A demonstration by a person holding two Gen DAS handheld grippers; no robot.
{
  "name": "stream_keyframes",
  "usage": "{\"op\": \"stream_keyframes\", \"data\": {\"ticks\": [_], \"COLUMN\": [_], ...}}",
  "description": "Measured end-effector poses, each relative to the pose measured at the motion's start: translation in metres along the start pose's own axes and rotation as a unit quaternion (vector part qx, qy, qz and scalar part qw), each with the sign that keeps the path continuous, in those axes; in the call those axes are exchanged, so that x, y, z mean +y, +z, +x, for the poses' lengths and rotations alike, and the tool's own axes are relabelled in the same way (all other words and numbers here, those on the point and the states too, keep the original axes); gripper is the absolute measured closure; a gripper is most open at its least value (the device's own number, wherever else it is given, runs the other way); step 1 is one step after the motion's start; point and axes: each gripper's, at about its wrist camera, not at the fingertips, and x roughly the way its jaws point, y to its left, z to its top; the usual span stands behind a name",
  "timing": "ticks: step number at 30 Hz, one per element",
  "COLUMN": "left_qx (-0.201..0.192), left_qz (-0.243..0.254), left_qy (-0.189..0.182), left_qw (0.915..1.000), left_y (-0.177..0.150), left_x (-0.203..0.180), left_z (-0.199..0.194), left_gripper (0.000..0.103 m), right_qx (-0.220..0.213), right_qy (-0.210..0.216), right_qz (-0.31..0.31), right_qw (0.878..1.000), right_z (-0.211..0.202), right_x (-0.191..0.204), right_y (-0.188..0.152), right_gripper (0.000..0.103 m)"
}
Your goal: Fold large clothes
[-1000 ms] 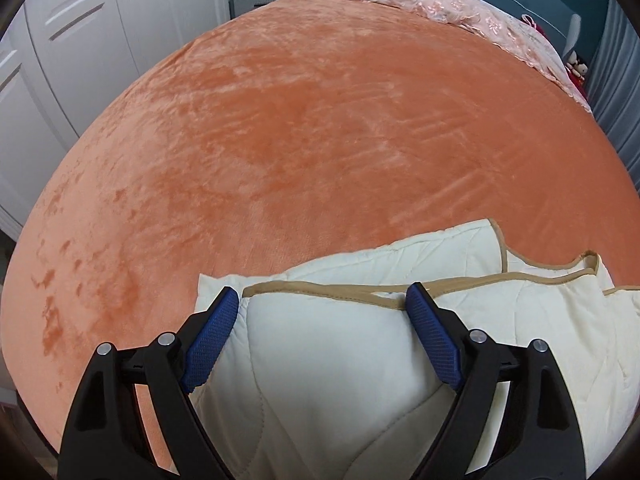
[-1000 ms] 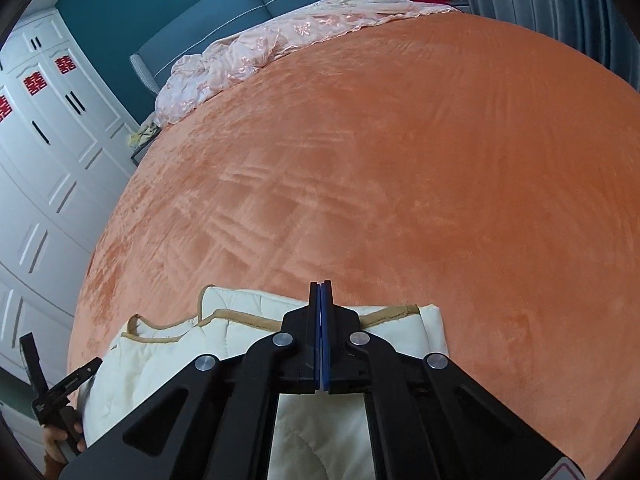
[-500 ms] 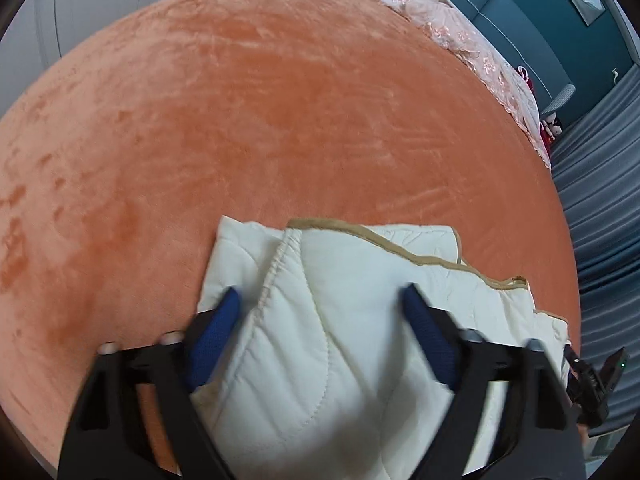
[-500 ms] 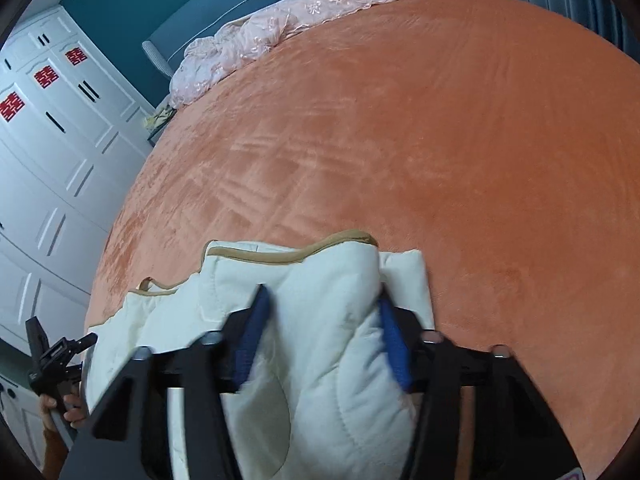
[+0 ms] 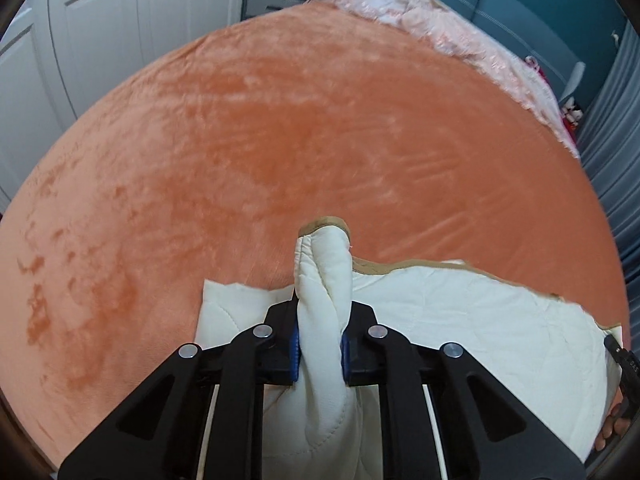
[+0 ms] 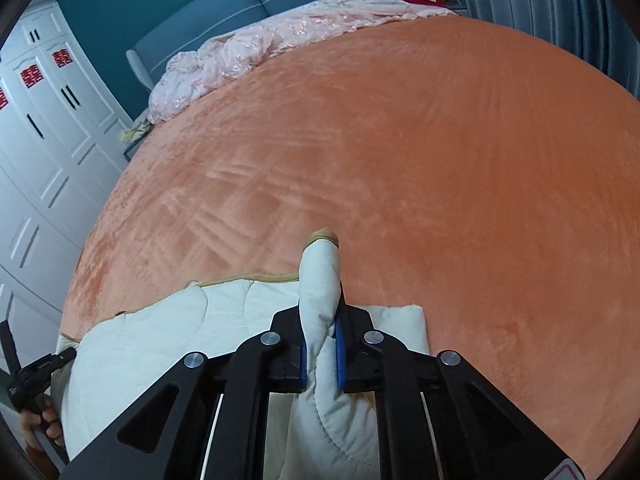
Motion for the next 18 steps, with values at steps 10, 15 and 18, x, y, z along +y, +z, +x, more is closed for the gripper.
{"op": "stream_keyframes", "data": {"ticks": [10, 15, 18], "left_qx": [-0.03, -0.037, -0.034], "left_qz": [0.017, 0.016, 0.007], "left_qy": [0.026, 0.025, 0.01], "left_qw": [0.9991, 0.9989, 0.9994], "left_y": [-0.027, -0.028, -0.024], "left_x": [0.001, 0.001, 0.006], "left_z": [0.031, 0.033, 0.028], "left_gripper": [0.084, 0.083, 0.082], "right_qx": [0.016, 0.007, 0.006], "right_qy": [-0.011, -0.008, 0.0], "right_qz": [0.0, 0.008, 0.018], "right_qw": [1.0, 1.0, 1.0], "right_z": [0.039, 0.041, 0.036], "right_x": [-0.012, -0.015, -0.017], "right_y": [-0.023, -0.025, -0.021], "right_gripper": [0.094, 0.095, 0.093]}}
